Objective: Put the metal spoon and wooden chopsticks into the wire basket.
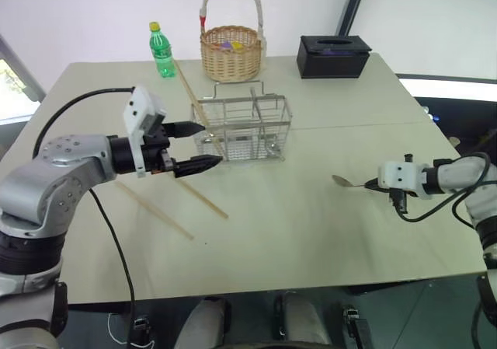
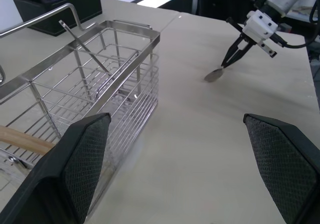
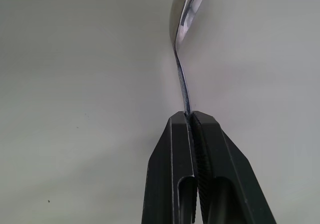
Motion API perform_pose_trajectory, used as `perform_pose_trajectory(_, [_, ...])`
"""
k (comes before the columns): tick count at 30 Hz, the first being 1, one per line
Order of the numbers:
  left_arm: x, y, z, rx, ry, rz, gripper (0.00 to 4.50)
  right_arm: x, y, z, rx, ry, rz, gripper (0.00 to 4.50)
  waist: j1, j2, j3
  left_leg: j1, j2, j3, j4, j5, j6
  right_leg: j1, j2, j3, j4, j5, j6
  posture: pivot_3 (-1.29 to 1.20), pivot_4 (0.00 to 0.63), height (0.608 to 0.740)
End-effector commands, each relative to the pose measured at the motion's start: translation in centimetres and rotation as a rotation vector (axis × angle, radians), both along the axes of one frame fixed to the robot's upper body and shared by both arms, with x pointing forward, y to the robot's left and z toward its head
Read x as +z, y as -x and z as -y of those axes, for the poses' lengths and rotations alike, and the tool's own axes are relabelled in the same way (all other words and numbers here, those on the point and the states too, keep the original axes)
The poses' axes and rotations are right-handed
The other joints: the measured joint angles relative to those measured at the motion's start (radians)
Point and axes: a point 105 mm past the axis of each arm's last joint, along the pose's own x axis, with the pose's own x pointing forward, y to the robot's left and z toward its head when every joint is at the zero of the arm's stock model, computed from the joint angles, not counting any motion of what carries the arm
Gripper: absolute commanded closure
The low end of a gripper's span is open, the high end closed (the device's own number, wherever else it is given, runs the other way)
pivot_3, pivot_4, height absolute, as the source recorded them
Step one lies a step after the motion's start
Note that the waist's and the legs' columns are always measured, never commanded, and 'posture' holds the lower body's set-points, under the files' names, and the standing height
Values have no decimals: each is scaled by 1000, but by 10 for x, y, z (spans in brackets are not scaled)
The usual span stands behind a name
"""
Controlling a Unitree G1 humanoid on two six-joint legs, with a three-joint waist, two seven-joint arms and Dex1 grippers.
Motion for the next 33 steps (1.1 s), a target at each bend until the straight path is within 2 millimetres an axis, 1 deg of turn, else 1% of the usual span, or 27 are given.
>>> perform_pose_trajectory(1, [14,-1,-4,16,11,65,0,12,-3,-5,15,-37,41,4433,0,0,0,0,0,0,0,0,0,0,0,0,0,0,0,0,150,661])
perform_pose_trajectory(4, [15,-1,-4,19,20,63,0,13,-2,-4,15,-33,52,4433,0,0,0,0,0,0,0,0,0,0,0,0,0,0,0,0,150,661])
perform_pose_trajectory(8, [14,3,-1,3,35,50,0,12,5,-1,3,-54,61,4433,2,0,0,0,0,0,0,0,0,0,0,0,0,0,0,0,150,661])
perform_pose_trajectory(10, [11,2,-1,-7,24,49,0,15,8,0,3,-69,77,4433,3,0,0,0,0,0,0,0,0,0,0,0,0,0,0,0,150,661])
perform_pose_trajectory(13, [13,-3,0,-10,25,58,0,32,11,-2,-6,-126,130,4433,2,0,0,0,0,0,0,0,0,0,0,0,0,0,0,0,150,661])
perform_pose_trajectory(15, [17,-8,-2,-6,26,68,0,51,18,-8,9,-195,167,4433,3,0,0,0,0,0,1,0,0,0,0,0,0,0,0,0,150,661])
perform_pose_trajectory(16, [18,-9,-3,-5,26,71,0,56,21,-11,14,-216,173,4433,3,0,0,0,0,0,1,0,0,0,0,0,1,0,0,0,150,661])
perform_pose_trajectory(17, [19,-11,-4,-5,27,74,0,64,25,-16,17,-257,179,4433,3,0,0,0,0,0,0,0,0,0,0,0,1,0,0,0,150,661])
perform_pose_trajectory(20, [24,-14,-6,-2,28,89,0,106,35,-42,-9,-521,225,4433,2,0,0,0,0,-1,0,0,0,0,-1,1,0,0,0,0,150,661])
perform_pose_trajectory(23, [28,-13,-7,-3,42,94,0,146,33,-68,-54,-753,299,4433,-1,0,0,-1,1,-1,0,0,0,-1,-2,2,0,0,-1,0,150,661])
perform_pose_trajectory(25, [28,-14,-8,4,43,96,0,167,28,-86,-75,-874,348,4433,0,-1,-1,0,1,-1,0,0,0,-1,-2,2,0,-1,-3,0,150,661])
perform_pose_trajectory(28, [29,-15,-8,15,44,99,0,192,16,-114,-105,-1041,396,4433,4,-2,-1,-1,1,-1,0,0,0,-1,-2,2,0,-2,-3,0,150,661])
perform_pose_trajectory(29, [29,-16,-9,17,45,101,0,197,11,-120,-119,-1079,403,4433,4,-2,-1,-1,1,-1,0,0,0,-1,-2,2,0,-1,-3,0,150,661])
perform_pose_trajectory(31, [30,-16,-9,24,50,105,0,205,-2,-135,-151,-1140,435,4433,4,-2,-1,-2,0,-1,0,0,0,-2,-2,2,-1,-1,-3,0,150,661])
perform_pose_trajectory(33, [31,-17,-10,33,53,108,0,207,-15,-148,-173,-1181,449,4433,6,-3,-1,-3,0,-2,0,0,0,-3,-2,1,0,0,0,0,150,661])
